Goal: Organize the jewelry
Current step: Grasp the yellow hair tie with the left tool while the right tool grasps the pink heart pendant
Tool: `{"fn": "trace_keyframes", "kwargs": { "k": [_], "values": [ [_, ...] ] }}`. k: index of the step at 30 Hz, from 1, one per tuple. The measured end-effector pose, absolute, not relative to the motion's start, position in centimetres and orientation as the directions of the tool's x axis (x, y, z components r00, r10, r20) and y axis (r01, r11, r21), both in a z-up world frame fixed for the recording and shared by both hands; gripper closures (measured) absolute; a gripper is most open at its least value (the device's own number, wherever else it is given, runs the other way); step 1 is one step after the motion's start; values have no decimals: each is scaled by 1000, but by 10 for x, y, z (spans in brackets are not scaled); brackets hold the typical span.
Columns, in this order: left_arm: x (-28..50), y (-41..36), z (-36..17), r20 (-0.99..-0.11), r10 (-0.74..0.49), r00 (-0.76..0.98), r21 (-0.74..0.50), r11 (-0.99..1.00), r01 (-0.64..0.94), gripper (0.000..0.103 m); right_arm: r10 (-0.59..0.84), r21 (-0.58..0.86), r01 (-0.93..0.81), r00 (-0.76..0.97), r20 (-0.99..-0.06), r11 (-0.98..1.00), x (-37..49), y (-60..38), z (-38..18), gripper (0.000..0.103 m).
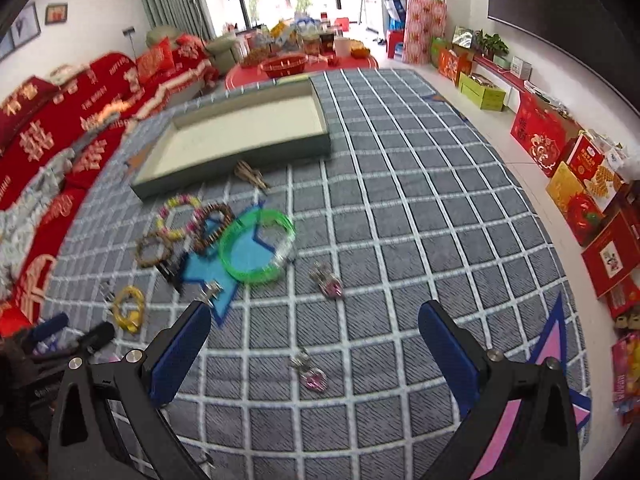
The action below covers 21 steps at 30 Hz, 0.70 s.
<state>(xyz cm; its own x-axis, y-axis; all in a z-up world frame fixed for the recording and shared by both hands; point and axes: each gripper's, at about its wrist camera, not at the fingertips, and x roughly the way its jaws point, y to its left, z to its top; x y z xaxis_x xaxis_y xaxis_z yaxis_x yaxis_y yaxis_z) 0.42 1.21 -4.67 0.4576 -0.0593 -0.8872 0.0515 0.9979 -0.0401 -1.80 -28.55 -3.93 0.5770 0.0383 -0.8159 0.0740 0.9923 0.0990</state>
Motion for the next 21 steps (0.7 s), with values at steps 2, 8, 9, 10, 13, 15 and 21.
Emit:
{"fn": "trace_keyframes", "kwargs": {
  "k": [2, 8, 9, 10, 13, 15, 21],
  "values": [
    [8, 11, -52, -895, -41, 444, -15, 998, 62, 0, 38, 89, 71, 527, -849, 994, -16, -288, -47, 0],
    [22, 9, -64, -913, -38, 406, -4, 996, 84, 0, 40, 86, 97, 396, -918, 992, -10, -290, -74, 0],
    [26, 9, -66, -916, -39, 400, -5, 996, 86, 0, 42, 87, 102, 378, -925, 991, -8, -290, -77, 0],
    [28, 7, -67, -918, -42, 394, -7, 996, 90, 0, 45, 88, 107, 354, -934, 990, -6, -289, -82, 0],
    [35, 2, -70, -917, -48, 396, -5, 994, 110, 0, 47, 84, 107, 314, -948, 991, -3, -288, -90, 0],
    [38, -2, -71, -917, -50, 396, 0, 992, 126, 0, 47, 80, 104, 287, -957, 991, -3, -285, -96, 3],
    [41, -10, -74, -922, -63, 382, 1, 986, 165, 23, -18, 6, 89, 269, -963, 996, -11, -271, -103, 24]
  ]
}}
